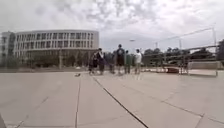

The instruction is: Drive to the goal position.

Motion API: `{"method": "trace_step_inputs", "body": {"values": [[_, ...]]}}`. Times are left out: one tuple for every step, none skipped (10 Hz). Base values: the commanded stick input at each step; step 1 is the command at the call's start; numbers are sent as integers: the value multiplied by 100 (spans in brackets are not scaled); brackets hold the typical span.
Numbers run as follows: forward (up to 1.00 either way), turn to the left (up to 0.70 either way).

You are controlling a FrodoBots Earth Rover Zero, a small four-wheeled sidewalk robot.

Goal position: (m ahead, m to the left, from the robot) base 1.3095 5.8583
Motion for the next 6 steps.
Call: {"method": "trace_step_inputs", "body": {"values": [[70, 35], [70, 35], [70, 35], [70, 35], [70, 35], [70, 9]]}}
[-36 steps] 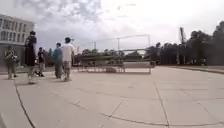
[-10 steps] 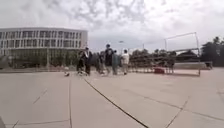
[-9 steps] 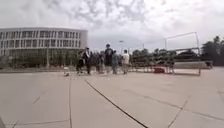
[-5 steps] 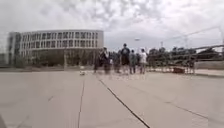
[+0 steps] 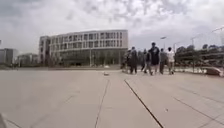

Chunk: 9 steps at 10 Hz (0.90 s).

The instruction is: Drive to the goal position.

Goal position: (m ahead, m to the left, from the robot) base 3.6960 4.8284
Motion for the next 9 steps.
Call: {"method": "trace_step_inputs", "body": {"values": [[70, 0], [70, 0], [70, 0], [70, 0], [70, 0], [70, 0], [70, 0], [70, 1], [70, 2]]}}
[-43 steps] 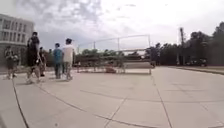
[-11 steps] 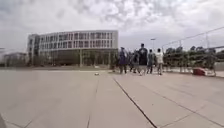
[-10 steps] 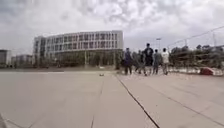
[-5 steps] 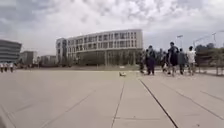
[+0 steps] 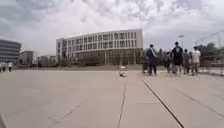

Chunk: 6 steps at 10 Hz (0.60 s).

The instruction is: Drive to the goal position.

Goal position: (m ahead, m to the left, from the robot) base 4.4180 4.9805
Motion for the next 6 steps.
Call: {"method": "trace_step_inputs", "body": {"values": [[70, 3], [70, 30], [70, 35], [70, 35], [70, 35], [70, 14]]}}
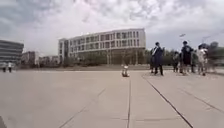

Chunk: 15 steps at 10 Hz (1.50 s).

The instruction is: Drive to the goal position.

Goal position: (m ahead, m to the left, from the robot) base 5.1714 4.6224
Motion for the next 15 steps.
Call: {"method": "trace_step_inputs", "body": {"values": [[70, 0], [70, 0], [70, 0], [70, 0], [70, 0], [70, 0], [70, 0], [70, 0], [70, 0], [70, 0], [70, 26], [70, 35], [70, 35], [70, 35], [70, 35]]}}
